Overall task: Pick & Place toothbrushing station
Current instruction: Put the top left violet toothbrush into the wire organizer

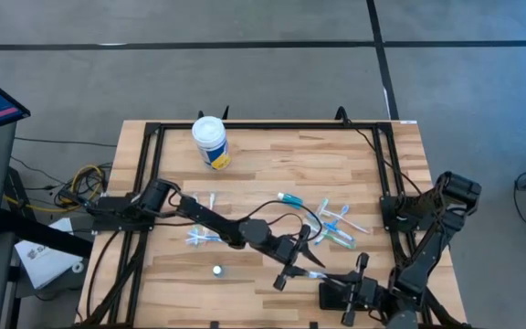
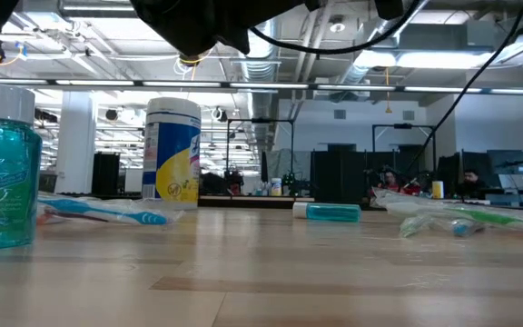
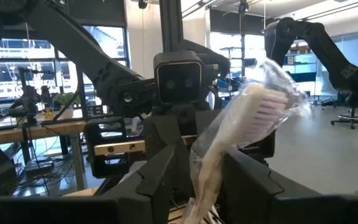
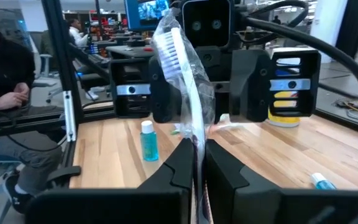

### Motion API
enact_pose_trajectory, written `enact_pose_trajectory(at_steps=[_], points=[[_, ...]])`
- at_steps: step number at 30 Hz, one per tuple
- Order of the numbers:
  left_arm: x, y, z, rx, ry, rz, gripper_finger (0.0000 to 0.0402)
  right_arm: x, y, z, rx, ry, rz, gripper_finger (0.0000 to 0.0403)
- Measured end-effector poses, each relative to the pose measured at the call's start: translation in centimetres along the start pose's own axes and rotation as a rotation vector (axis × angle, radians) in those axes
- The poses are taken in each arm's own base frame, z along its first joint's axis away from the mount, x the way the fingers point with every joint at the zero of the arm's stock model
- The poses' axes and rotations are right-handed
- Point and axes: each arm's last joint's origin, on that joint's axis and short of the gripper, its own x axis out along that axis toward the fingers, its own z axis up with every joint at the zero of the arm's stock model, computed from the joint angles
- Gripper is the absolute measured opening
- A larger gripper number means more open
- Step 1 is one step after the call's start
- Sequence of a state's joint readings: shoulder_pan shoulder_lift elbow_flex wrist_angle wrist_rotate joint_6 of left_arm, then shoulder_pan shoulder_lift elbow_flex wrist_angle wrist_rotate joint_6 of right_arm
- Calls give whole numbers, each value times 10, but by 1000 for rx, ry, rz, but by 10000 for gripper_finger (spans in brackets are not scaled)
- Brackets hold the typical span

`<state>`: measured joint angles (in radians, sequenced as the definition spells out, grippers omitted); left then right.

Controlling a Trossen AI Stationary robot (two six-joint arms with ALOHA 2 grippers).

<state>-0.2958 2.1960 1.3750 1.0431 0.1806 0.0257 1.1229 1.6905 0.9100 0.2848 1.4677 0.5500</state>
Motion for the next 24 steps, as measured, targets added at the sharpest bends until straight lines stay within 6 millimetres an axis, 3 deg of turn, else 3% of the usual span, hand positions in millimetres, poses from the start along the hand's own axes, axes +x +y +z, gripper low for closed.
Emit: enact_pose_trajectory(at_steps=[8, 16, 24], points=[[0, -1, 1, 5, -5, -10, 15, 0, 0, 0, 15, -2, -3, 23], [0, 0, 0, -5, 2, -10, 5, -1, 0, -1, 9, 2, 3, 38], [-1, 5, -2, -44, 27, -7, 4, -18, 1, -1, -7, -16, 21, 55]])
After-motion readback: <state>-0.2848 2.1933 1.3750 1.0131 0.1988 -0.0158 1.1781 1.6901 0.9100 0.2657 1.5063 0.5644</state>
